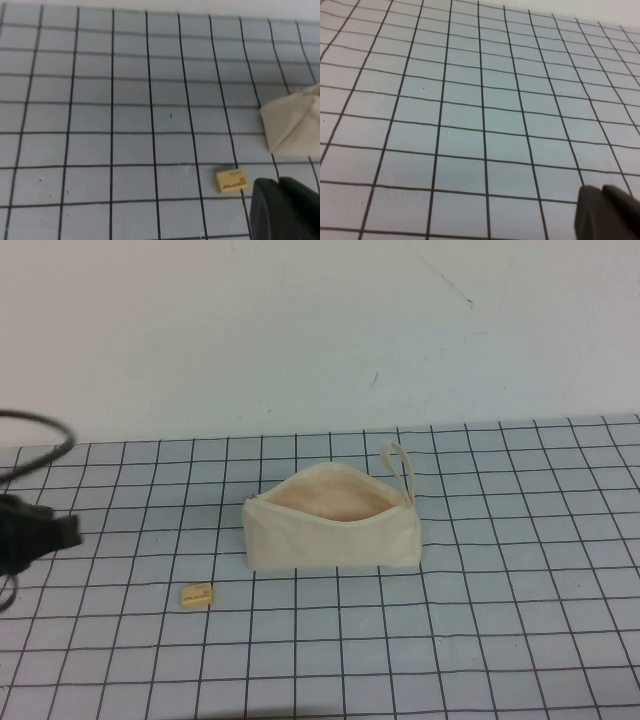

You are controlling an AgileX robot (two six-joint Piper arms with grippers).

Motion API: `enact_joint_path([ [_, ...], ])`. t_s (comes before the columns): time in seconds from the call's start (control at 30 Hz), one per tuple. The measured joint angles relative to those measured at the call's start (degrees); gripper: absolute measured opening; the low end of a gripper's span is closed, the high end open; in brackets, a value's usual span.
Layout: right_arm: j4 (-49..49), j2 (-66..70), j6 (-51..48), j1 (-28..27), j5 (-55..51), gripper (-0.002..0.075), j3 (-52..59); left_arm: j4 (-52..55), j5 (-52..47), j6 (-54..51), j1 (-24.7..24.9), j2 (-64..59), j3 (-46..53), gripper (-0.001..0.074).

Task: Put eraser into pencil case
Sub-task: Pick up the eraser from the table

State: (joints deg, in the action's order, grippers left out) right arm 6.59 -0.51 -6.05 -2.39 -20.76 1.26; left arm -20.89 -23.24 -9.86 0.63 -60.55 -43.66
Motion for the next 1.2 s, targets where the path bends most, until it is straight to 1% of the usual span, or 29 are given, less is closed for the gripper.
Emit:
enact_joint_path([
  [0.1,0.00,0.00,0.00,0.00,0.00,-0.0003,0.00,0.09,-5.79,-0.51,0.71,-8.31,-6.51,-0.0001],
  [0.2,0.00,0.00,0.00,0.00,0.00,-0.0003,0.00,1.42,-10.46,-0.29,2.57,-15.70,-11.96,0.0003],
  [0.3,0.00,0.00,0.00,0.00,0.00,-0.0003,0.00,4.07,-14.18,2.61,5.74,-22.31,-16.51,0.0048],
  [0.37,0.00,0.00,0.00,0.00,0.00,-0.0003,0.00,6.40,-15.96,5.52,8.21,-25.74,-18.50,0.0108],
  [0.47,0.00,0.00,0.00,0.00,0.00,-0.0003,0.00,11.94,-18.21,9.86,11.67,-30.49,-20.66,0.0241],
  [0.5,0.00,0.00,0.00,0.00,0.00,-0.0003,0.00,16.19,-20.57,13.62,13.44,-33.79,-22.49,0.0360],
  [0.57,0.00,0.00,0.00,0.00,0.00,-0.0003,0.00,19.32,-22.88,16.21,14.32,-36.99,-24.39,0.0454],
  [0.6,0.00,0.00,0.00,0.00,0.00,-0.0003,0.00,20.29,-23.98,17.14,14.44,-38.47,-25.50,0.0491],
  [0.67,0.00,0.00,0.00,0.00,0.00,-0.0003,0.00,20.89,-25.42,18.50,14.44,-40.90,-27.79,0.0527],
  [0.77,0.00,0.00,0.00,0.00,0.00,-0.0003,0.00,21.33,-25.54,20.76,14.48,-44.15,-30.77,0.0549],
  [0.87,0.00,0.00,0.00,0.00,0.00,-0.0003,0.00,20.55,-25.64,21.77,14.59,-47.59,-33.76,0.0554],
  [1.03,0.00,0.00,0.00,0.00,0.00,-0.0003,0.00,19.59,-27.28,21.77,14.92,-51.99,-37.80,0.0547],
  [1.2,0.00,0.00,0.00,0.00,0.00,-0.0003,0.00,19.80,-27.38,21.87,15.65,-54.00,-38.60,0.0535],
])
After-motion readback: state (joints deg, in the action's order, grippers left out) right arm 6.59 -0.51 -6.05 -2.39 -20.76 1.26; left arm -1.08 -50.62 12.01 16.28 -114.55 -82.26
